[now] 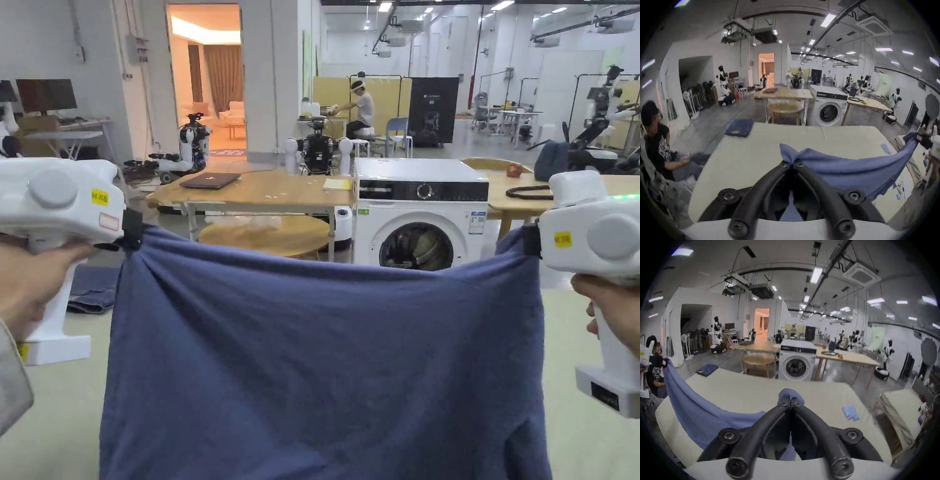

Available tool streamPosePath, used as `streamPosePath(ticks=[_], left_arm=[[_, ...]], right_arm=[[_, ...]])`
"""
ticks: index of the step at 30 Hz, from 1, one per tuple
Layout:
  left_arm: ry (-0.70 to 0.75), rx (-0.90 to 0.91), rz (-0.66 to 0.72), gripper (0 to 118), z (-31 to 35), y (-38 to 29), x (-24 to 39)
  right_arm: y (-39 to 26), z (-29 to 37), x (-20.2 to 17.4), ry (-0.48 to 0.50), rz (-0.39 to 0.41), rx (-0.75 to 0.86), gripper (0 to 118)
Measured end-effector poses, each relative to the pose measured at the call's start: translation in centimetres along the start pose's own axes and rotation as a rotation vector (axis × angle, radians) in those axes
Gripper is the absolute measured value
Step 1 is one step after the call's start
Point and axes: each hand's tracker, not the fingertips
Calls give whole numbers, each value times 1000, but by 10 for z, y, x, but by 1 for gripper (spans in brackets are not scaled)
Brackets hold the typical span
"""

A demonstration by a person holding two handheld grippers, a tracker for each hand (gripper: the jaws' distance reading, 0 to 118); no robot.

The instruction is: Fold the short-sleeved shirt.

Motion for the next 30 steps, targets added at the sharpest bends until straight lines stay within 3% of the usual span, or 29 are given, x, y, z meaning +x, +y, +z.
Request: streamPosePath(ticks=[5,11,19,24,28,30], left_arm=[[0,86,37,0,27,66,13],[16,146,41,0,27,133,30],[-43,188,170,0,-16,176,36],[-49,189,165,0,-70,190,21],[-53,148,177,0,-115,168,19],[-53,122,178,0,-137,149,18]], right_arm=[[81,-3,-3,-69,75,98,0],[164,-12,1,-153,108,184,0],[230,-58,9,-186,78,213,0],[222,-94,7,-202,72,200,0],[190,-137,10,-169,-12,147,0],[167,-156,7,-153,-14,120,0]])
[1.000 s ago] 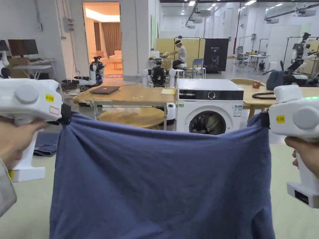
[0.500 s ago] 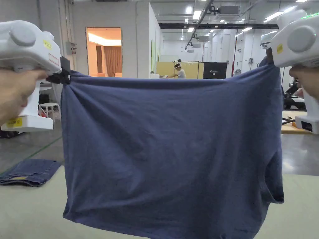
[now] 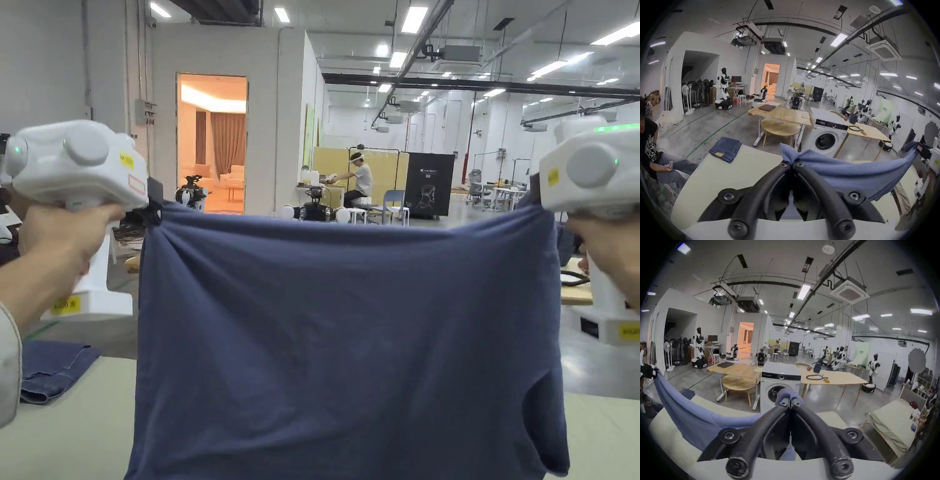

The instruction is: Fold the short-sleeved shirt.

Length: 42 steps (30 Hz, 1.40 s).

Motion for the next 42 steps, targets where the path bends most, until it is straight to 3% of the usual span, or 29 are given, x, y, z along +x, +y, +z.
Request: streamPosePath(ticks=[3,11,15,18,22,24,32,42], left_arm=[[10,-47,9,0,-23,-46,-10],[-36,-184,174,0,-73,-196,-68],[-49,-252,110,0,-47,-286,-83],[-135,-307,146,0,-15,-355,-98],[-125,-346,175,0,52,-431,-116],[-121,-379,157,0,84,-462,-123],[-135,-422,106,0,208,-543,-159],[-101,-500,112,0,281,-588,-159]], right_arm=[[-49,-17,-9,6,16,-48,0],[-222,-22,-15,127,-159,-230,0],[-327,17,-2,208,-270,-309,0],[-402,61,12,244,-241,-344,0],[-479,150,27,303,-168,-416,0],[-505,195,38,325,-168,-410,0],[-541,344,68,395,-117,-448,0],[-570,400,67,440,-59,-555,0]])
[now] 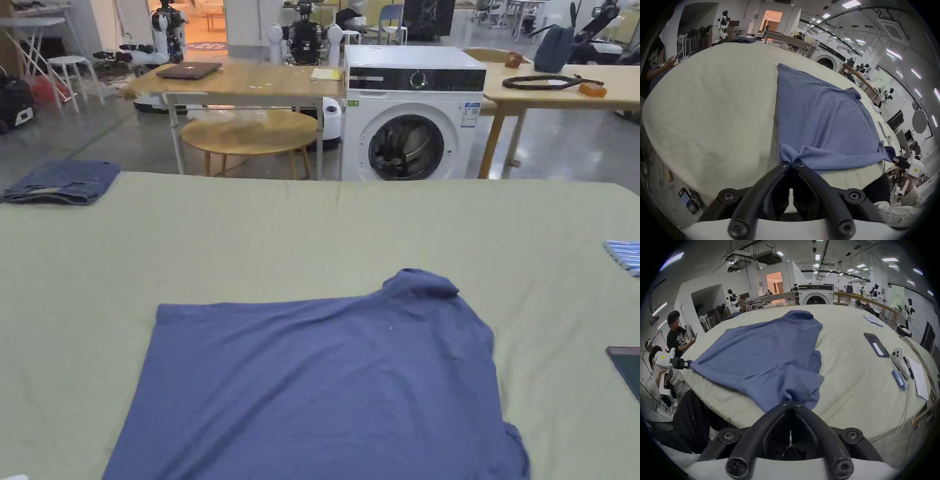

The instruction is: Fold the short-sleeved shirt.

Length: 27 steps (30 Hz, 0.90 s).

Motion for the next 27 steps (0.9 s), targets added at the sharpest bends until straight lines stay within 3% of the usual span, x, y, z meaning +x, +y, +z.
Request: streamPosePath(ticks=[3,4,5,6,7,9,10,14,15,16,17,18,19,20,21,23,24,25,26,27], left_arm=[[-43,4,27,5,4,0,-2],[-40,6,33,24,4,0,-7],[-39,7,32,61,4,0,-7],[-32,1,25,111,4,3,-8],[-17,-37,15,118,2,5,-8],[-14,-40,12,118,12,4,6],[-24,-21,11,118,16,7,8],[-41,26,23,113,24,7,11],[-58,32,30,90,28,6,14],[-69,37,32,56,30,6,17],[-69,28,30,17,30,5,19],[-58,34,21,0,29,3,23],[-34,50,7,0,30,2,25],[-47,33,4,0,30,4,27],[-65,23,3,0,31,4,27],[-77,31,18,0,34,2,29],[-80,30,17,0,38,2,41],[-77,28,5,0,39,2,43],[-67,30,-6,0,39,2,45],[-60,28,-10,0,38,3,46]], right_arm=[[3,2,-1,-16,24,15,0],[6,2,-1,-23,18,25,7],[9,0,1,-35,9,32,32],[14,-2,3,-42,-3,18,84],[15,-6,10,-61,-21,-2,117],[25,-7,15,-105,-75,-28,117],[37,3,17,-116,-68,39,118],[59,28,19,-99,-178,127,118],[40,20,25,-98,-195,111,118],[41,20,27,-76,-223,80,116],[40,19,29,-46,-255,36,105],[37,18,27,6,-265,32,41],[32,15,26,10,-250,40,0],[24,20,22,-51,-319,81,0],[23,20,21,-19,-238,27,0],[19,18,18,-9,-213,16,0],[16,18,14,-22,-175,23,12],[14,18,11,-24,-135,29,46],[12,14,8,-36,-105,11,90],[11,9,-2,-54,-96,-44,118]])
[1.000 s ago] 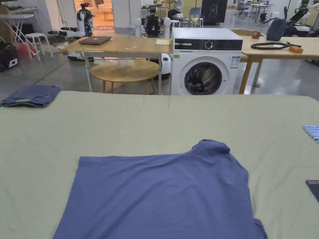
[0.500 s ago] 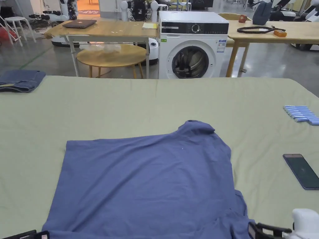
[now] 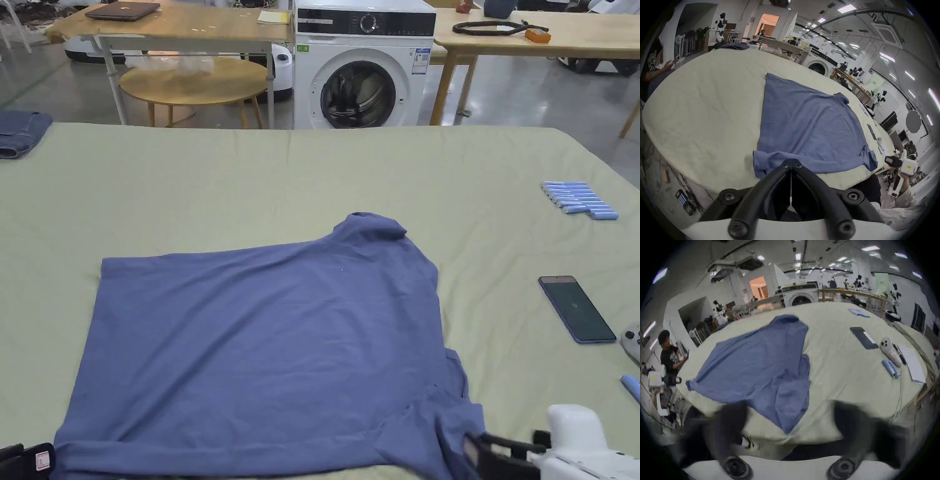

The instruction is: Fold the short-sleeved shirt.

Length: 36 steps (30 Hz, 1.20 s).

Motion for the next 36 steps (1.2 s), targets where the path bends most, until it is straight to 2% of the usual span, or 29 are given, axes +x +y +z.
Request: streamPosePath(ticks=[2,3,4,6,8,9,10,11,13,14,19,20,21,22,26,28,30,34,36], left_arm=[[-15,-2,4,0,-2,3,1],[-15,-1,2,0,-3,3,3],[-13,-3,-2,0,-3,3,5],[-9,-9,-10,0,-5,2,6],[-8,-14,-9,0,-7,3,8],[-10,-14,-14,0,-7,0,-3],[-9,-12,-15,0,-7,0,-3],[-11,-13,-14,0,-8,1,-3],[-17,-18,-14,0,-7,1,-1],[-8,-16,-25,0,-7,2,-1],[-13,4,-23,3,-3,5,-6],[16,18,-28,25,-2,8,-7],[63,23,-33,79,-5,12,-16],[83,10,-32,114,-9,14,-21],[283,-46,74,115,-29,13,-33],[249,-84,92,115,-42,9,-48],[303,-128,82,113,-50,7,-51],[305,-176,23,101,-72,-5,-46],[388,-179,-108,84,-77,-8,-31]], right_arm=[[5,-3,-14,60,11,-54,117],[1,-10,-15,60,9,-75,117],[-6,-20,-10,55,19,-94,117],[-6,-32,-16,-22,62,-105,117],[-18,-44,-14,-40,61,-104,114],[-19,-49,-11,-46,46,-118,93],[-19,-52,-8,-52,17,-146,52],[-19,-54,-5,-16,-27,-180,0],[-24,-67,-3,-53,-81,-186,2],[-23,-64,-2,-26,-102,-184,2],[-19,-61,-3,-28,-112,-185,2],[-21,-63,-3,-30,-110,-184,2],[-20,-62,-3,-28,-106,-186,2],[-20,-60,-4,-29,-98,-187,2],[-21,-67,2,-32,-90,-190,2],[-20,-70,-2,-30,-84,-194,2],[-20,-70,-2,-28,-83,-196,2],[-19,-70,-3,-33,-60,-202,2],[-20,-71,-4,-41,-61,-203,2]])
